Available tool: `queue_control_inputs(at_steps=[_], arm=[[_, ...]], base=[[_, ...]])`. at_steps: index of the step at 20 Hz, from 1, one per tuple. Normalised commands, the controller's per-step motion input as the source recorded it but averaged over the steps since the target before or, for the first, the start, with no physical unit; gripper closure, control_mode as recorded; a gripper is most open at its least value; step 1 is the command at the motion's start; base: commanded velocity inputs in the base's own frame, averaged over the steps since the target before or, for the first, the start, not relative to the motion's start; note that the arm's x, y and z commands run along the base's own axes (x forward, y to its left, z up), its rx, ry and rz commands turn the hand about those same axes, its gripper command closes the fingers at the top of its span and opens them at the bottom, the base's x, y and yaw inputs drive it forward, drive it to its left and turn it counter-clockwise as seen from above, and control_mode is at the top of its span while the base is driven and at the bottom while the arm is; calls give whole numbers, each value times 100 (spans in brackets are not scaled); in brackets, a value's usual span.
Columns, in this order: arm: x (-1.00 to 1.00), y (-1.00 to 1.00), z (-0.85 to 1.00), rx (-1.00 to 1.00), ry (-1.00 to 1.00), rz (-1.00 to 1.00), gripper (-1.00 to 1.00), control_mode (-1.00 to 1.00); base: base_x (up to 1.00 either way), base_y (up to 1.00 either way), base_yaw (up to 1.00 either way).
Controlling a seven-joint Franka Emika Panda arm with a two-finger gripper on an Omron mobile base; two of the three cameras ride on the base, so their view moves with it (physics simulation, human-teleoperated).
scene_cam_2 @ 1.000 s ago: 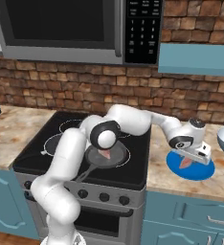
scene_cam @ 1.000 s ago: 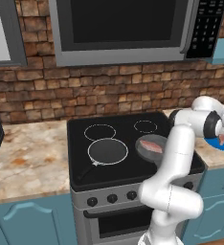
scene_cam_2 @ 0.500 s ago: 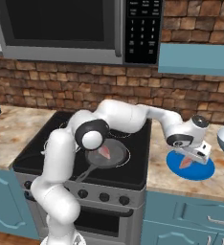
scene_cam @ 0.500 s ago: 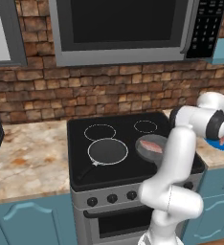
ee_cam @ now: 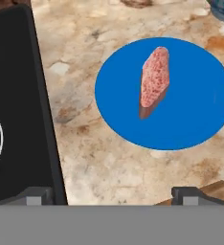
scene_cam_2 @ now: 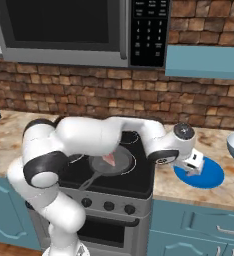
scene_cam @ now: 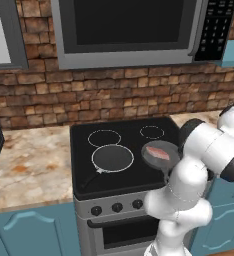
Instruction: Place one of the steaks on the plate and the other in the bowl. Then place the bowl in the fridge.
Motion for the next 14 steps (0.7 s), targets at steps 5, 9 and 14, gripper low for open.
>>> queue_control_inputs(at_steps=[5,9,14], arm=[[-30,82,38,-1,1,4,-100,-100],[-16,74,23,-6,0,11,-100,-100],[-5,74,46,-7,2,17,-100,-100]], base=[[0,0,0],[0,0,0],[0,0,0]])
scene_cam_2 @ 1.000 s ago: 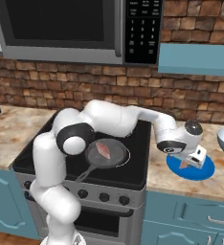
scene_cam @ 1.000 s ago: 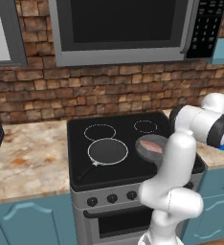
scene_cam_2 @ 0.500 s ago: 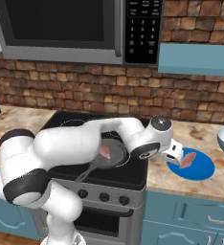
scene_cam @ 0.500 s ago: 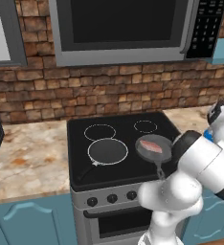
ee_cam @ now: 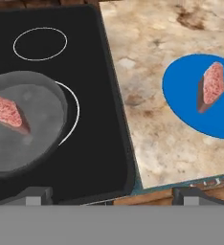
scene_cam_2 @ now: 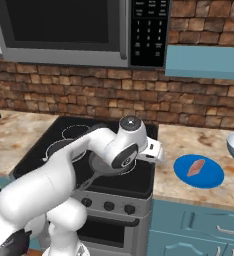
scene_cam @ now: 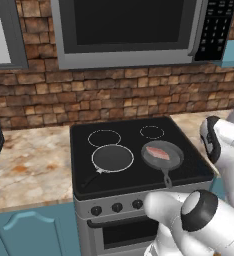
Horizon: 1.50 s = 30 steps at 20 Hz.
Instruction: Place one of the steaks on the plate and the other in the bowl. Then place the bowl in the fridge.
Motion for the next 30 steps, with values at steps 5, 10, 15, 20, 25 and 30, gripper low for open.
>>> queue_control_inputs(at_steps=[5,10,15,20,25,30], arm=[[-2,57,23,0,4,23,-100,-100],[0,63,10,-3,8,25,-100,-100],[0,80,0,-5,10,20,-100,-100],[17,58,-7,-4,12,9,-100,-100],[29,62,-1,-11,20,5,-100,-100],[21,6,-1,-5,2,0,-100,-100]], base=[[0,0,0],[0,0,0],[0,0,0],[0,0,0],[0,0,0],[0,0,0]])
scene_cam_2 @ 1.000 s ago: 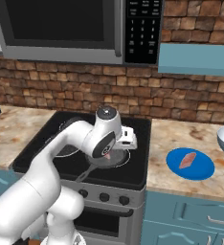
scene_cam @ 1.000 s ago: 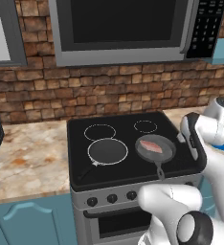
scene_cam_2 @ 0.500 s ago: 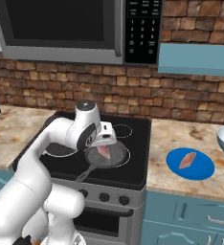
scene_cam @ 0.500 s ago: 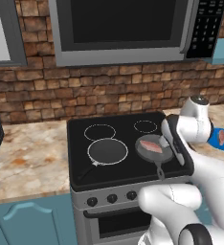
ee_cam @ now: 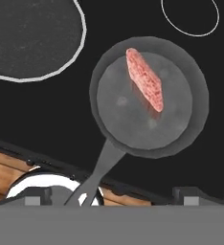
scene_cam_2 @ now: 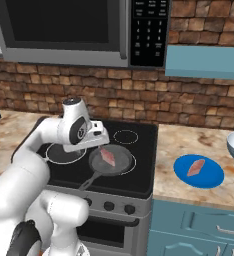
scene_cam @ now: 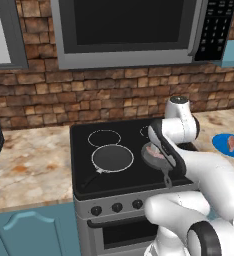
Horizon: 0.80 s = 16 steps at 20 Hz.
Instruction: Place one of the steaks on the plate and the other in the bowl. Then place the bowl in the fridge.
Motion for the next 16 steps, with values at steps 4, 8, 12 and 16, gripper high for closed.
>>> queue_control_inputs(at_steps=[4,8,12,16], arm=[[10,-26,-13,3,0,0,-100,-100],[13,-6,-35,11,0,0,-100,-100],[26,0,-32,5,1,3,-100,-100],[39,0,-13,0,0,2,-100,-100]], base=[[0,0,0],[0,0,0],[0,0,0],[0,0,0]])
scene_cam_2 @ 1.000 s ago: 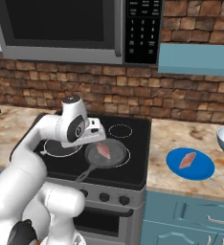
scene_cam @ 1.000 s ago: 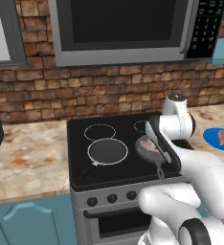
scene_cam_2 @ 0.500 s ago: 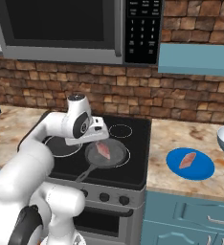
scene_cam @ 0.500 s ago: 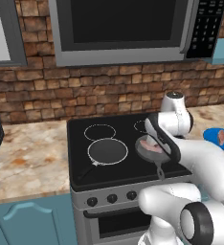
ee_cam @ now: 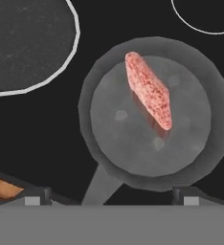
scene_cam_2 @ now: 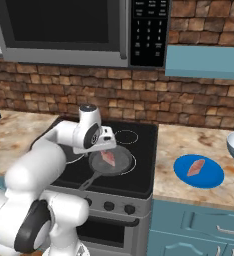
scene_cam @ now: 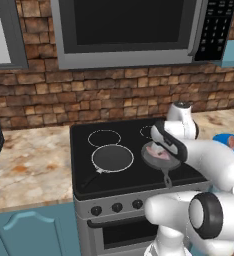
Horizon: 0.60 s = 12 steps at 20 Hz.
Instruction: Place one of the steaks on the plate and the other in the bowl. Then place the bowl in the fridge.
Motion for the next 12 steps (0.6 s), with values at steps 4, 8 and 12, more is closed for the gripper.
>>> queue_control_inputs(at_steps=[4,8,12], arm=[[41,0,-18,0,1,1,-100,-100],[37,0,-27,0,3,2,-100,-100],[46,-3,-26,0,0,5,-100,-100]], base=[[0,0,0],[0,0,0],[0,0,0]])
